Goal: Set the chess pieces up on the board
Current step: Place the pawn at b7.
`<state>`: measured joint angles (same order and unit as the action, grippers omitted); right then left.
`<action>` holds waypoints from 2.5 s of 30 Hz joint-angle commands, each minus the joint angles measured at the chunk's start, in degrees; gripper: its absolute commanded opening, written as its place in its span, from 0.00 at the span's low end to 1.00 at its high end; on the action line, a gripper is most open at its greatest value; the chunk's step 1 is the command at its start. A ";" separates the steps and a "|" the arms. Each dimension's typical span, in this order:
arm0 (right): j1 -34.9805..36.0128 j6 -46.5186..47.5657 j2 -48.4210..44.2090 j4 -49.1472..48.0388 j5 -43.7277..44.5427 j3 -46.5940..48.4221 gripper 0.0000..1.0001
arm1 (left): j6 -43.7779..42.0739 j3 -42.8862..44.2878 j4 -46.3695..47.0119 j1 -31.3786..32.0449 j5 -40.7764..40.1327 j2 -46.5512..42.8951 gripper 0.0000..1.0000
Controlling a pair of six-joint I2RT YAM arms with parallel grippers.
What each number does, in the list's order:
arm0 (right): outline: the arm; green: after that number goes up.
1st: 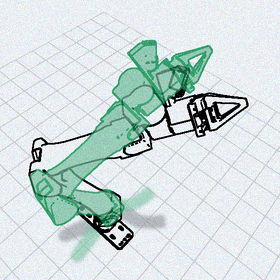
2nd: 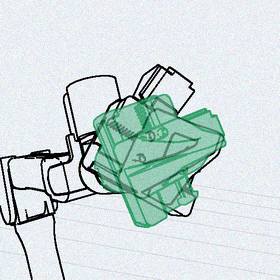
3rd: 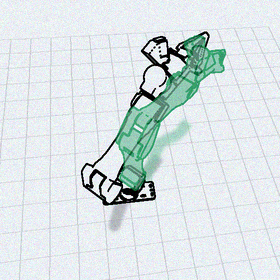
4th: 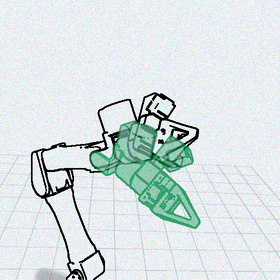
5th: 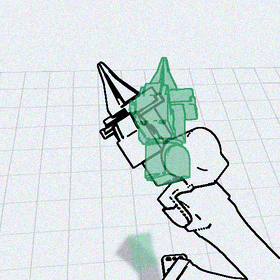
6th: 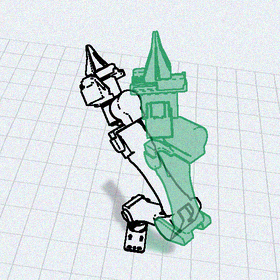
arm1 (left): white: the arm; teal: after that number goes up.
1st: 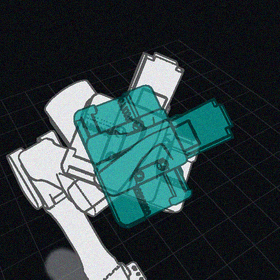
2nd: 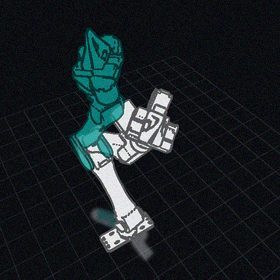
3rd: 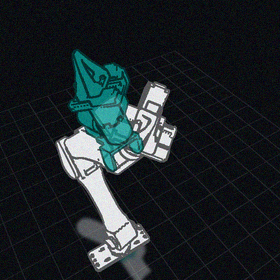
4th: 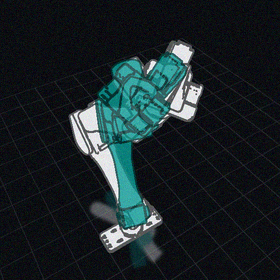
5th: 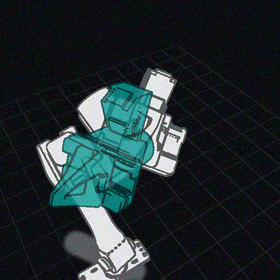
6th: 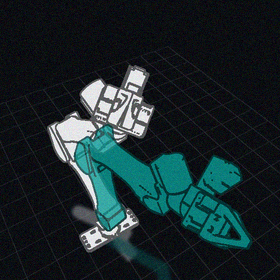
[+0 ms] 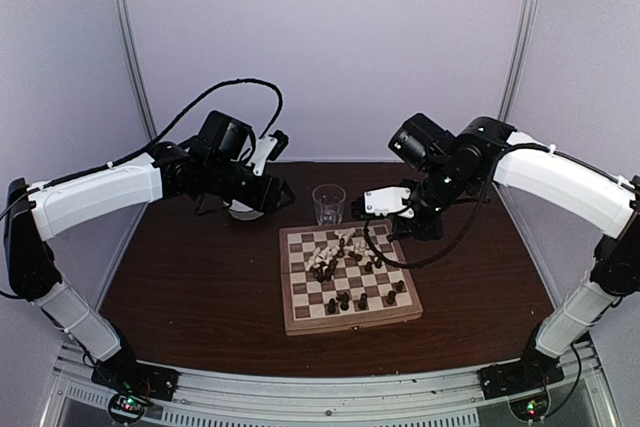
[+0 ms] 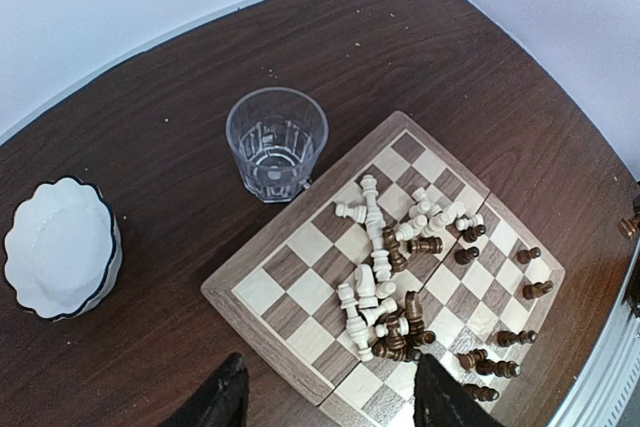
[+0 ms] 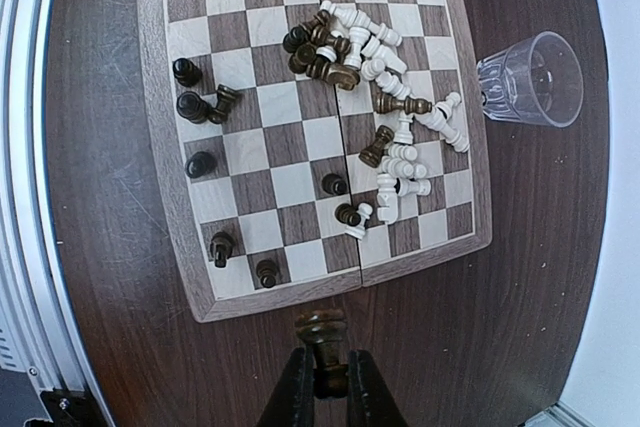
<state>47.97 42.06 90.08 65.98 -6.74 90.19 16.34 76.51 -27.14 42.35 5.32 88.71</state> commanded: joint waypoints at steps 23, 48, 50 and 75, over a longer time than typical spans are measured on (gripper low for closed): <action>3.19 1.27 2.74 0.64 5.41 1.33 0.00 | -0.69 -0.49 0.86 -0.45 0.63 -1.30 0.57; 3.54 1.53 2.15 0.81 6.48 0.52 0.00 | -0.52 -0.48 0.92 -0.43 0.70 -1.17 0.57; 3.54 1.53 1.92 0.69 6.48 0.33 0.00 | -0.52 -0.53 0.93 -0.42 0.81 -1.05 0.57; 3.54 2.08 0.85 0.30 8.81 -1.42 0.00 | -0.52 -0.48 0.94 -0.47 0.90 -1.30 0.57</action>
<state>51.09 43.46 92.31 66.17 0.14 89.60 16.36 76.49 -27.14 42.35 5.61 88.71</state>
